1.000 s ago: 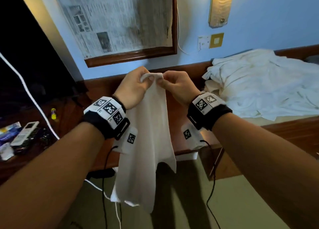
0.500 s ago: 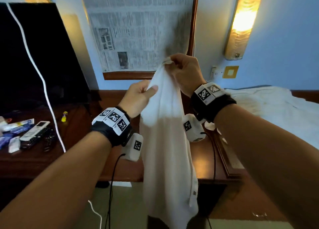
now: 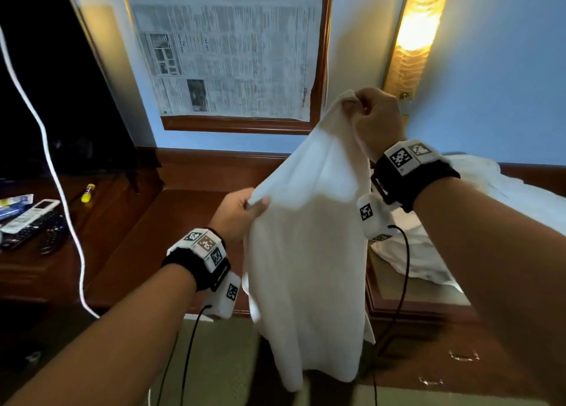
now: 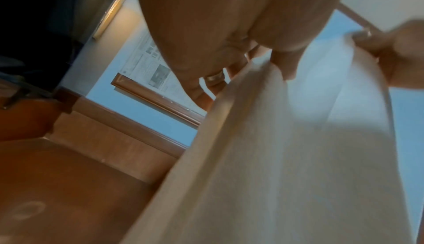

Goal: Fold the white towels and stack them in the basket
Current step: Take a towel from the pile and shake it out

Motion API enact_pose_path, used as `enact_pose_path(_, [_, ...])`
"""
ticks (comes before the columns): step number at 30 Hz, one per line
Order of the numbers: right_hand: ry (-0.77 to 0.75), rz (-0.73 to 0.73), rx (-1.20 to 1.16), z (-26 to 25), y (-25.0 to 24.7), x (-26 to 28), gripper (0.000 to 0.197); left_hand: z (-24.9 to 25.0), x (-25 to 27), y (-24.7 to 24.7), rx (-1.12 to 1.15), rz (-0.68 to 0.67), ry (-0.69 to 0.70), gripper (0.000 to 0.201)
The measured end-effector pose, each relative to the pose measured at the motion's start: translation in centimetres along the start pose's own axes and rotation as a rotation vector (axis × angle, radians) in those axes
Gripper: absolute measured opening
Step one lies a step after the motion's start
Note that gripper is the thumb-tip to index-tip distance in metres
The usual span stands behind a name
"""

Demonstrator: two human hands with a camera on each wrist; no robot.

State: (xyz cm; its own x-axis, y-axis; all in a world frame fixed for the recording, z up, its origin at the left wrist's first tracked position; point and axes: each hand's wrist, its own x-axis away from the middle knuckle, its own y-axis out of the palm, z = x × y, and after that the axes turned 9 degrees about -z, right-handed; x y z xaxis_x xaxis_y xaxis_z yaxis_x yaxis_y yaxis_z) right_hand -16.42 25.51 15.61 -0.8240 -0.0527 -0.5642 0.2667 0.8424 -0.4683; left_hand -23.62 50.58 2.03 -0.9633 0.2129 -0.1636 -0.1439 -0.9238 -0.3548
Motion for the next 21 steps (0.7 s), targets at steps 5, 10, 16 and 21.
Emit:
enact_pose_path(5, [-0.010,-0.036,0.081,2.2,-2.6,0.2,0.014,2.0,-1.8,0.0,-0.085,0.024,0.014,0.041])
enact_pose_path(10, [-0.177,-0.618,0.228,1.9,0.8,2.9,0.012,5.0,-3.8,0.5,-0.346,-0.054,0.073,0.043])
enact_pose_path(16, [-0.097,-0.808,0.160,0.1,4.9,5.3,0.014,6.7,-3.4,-1.0,-0.353,-0.077,0.176,0.038])
enact_pose_path(21, [-0.218,-0.534,0.201,-3.0,7.5,4.3,0.017,2.2,0.5,-4.6,-0.141,0.001,0.118,0.024])
